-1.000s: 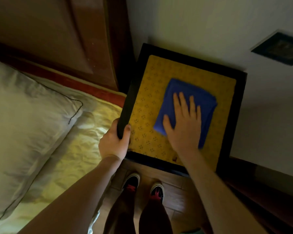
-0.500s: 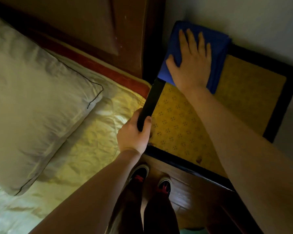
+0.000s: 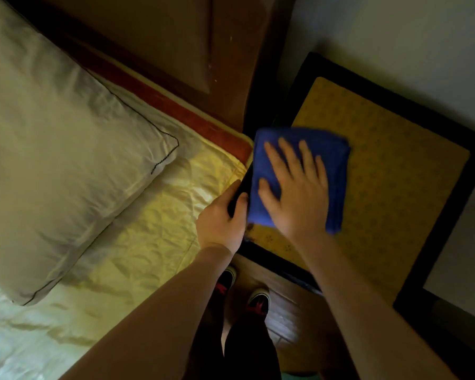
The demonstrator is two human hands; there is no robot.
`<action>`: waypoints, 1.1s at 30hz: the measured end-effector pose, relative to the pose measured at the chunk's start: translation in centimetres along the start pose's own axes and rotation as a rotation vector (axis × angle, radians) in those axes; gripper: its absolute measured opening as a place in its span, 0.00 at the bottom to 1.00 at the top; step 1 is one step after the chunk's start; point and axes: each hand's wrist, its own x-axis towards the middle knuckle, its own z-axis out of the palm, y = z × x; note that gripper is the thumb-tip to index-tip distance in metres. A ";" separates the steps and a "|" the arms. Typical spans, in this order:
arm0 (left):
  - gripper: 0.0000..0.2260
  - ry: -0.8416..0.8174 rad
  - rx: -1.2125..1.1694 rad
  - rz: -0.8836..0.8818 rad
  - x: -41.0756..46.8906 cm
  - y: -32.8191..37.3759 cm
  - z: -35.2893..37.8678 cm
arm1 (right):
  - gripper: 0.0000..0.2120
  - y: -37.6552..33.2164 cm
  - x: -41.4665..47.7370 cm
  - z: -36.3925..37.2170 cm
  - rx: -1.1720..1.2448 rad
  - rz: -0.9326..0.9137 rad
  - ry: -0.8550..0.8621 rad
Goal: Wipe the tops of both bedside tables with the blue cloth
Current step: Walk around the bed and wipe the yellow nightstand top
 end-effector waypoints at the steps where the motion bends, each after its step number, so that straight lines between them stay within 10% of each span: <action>1: 0.21 -0.001 -0.002 0.001 0.0 -0.1 0.0 | 0.29 0.5 3.4 -0.3 -0.006 0.004 0.034; 7: 0.16 -0.001 0.001 -0.020 -0.3 0.1 -0.1 | 0.30 2.1 11.5 -1.7 -0.015 0.063 0.052; 16: 0.18 0.002 0.043 -0.022 -0.5 0.4 -0.1 | 0.31 2.4 -16.3 1.0 0.005 0.283 -0.055; 26: 0.16 0.037 0.064 -0.012 -0.7 0.6 0.0 | 0.30 14.8 5.5 -3.3 0.066 0.446 0.136; 33: 0.15 0.010 0.067 0.019 -1.1 1.3 -0.3 | 0.27 11.0 -11.8 -0.8 0.087 0.541 0.177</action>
